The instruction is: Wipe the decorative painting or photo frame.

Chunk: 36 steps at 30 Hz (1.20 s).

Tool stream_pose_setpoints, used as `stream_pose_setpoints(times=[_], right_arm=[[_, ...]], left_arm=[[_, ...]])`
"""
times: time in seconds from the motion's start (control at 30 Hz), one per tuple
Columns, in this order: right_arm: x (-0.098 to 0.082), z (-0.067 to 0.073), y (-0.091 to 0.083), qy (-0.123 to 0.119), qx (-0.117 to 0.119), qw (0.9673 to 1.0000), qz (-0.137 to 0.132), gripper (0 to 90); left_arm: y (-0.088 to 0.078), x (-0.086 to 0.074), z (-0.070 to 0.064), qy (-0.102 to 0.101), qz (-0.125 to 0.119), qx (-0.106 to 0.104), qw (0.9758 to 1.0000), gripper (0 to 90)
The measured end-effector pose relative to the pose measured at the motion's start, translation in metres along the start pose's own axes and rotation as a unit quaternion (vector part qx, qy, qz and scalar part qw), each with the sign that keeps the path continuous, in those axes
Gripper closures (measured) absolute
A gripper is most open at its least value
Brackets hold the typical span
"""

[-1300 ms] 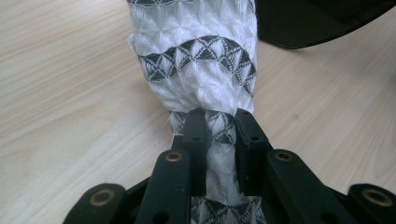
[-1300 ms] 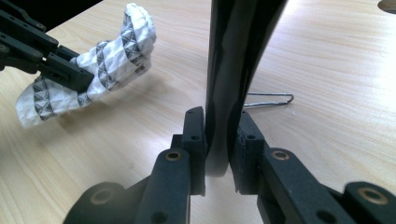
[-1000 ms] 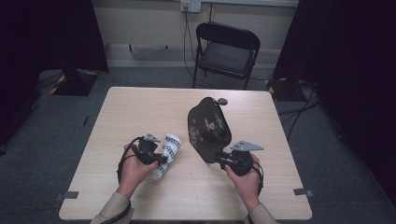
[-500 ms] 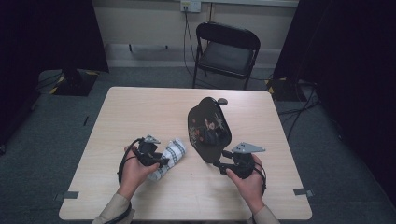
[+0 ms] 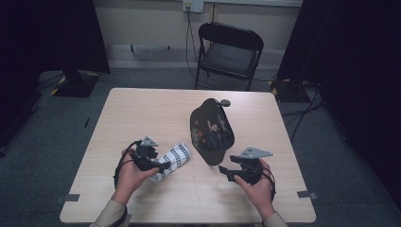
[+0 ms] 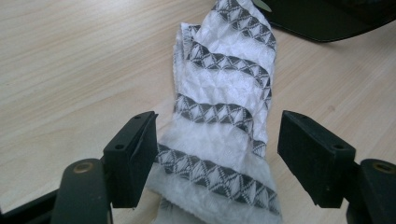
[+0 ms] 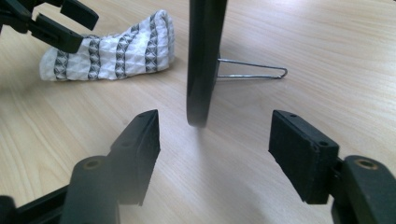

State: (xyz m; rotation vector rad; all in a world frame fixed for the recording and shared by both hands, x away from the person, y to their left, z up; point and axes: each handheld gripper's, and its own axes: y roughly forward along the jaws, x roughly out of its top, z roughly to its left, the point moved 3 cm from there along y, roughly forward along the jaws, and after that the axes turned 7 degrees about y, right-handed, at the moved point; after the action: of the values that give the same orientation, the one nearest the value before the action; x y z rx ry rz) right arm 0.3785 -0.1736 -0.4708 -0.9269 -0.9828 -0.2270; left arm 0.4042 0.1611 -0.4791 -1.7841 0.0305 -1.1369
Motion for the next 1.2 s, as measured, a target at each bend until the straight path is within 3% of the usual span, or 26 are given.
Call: stream_pose_setpoints(times=[0.47,0.77,0.87,1.2], right_arm=[[-0.008,-0.013,-0.007,-0.010,-0.013,0.9998,0.006,25.1],[-0.010,-0.018,-0.010,-0.002,-0.010,0.9999,0.004,22.2],[-0.013,-0.022,-0.011,-0.015,-0.010,0.9998,0.012,19.0],[-0.015,-0.031,-0.017,-0.003,-0.011,0.9998,0.013,18.9]], left_arm=[[-0.012,-0.014,0.008,0.008,-0.012,-0.007,0.9999,23.9],[-0.019,-0.023,0.014,-0.003,-0.019,-0.003,0.9998,25.4],[-0.022,-0.026,0.017,-0.006,-0.021,-0.001,0.9998,24.9],[-0.025,-0.030,0.019,-0.002,-0.022,-0.012,0.9997,23.6]])
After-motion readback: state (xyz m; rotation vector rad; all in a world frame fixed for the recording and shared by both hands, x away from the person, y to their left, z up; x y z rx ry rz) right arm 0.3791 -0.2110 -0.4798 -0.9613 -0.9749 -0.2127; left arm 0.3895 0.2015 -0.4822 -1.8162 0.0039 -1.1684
